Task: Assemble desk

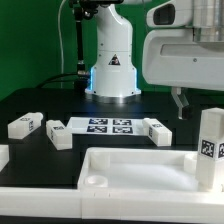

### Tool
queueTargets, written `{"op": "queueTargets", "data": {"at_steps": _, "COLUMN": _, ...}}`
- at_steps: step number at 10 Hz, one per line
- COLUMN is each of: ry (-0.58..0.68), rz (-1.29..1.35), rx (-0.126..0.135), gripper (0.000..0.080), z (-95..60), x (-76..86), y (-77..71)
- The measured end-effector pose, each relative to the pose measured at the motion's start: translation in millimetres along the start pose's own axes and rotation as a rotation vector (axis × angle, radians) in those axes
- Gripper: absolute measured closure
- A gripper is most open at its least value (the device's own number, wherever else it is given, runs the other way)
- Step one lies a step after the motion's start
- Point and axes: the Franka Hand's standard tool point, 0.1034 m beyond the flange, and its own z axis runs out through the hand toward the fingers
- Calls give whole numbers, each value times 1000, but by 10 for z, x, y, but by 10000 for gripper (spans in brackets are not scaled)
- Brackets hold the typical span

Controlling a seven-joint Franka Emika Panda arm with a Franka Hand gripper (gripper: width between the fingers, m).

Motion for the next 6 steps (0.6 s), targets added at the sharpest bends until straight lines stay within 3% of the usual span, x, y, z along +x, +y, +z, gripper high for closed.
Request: {"op": "queueTargets", "data": {"at_steps": 6, "ry": 1, "rz": -463, "rx": 1, "gripper": 150, "z": 1, "x": -4, "y": -7}}
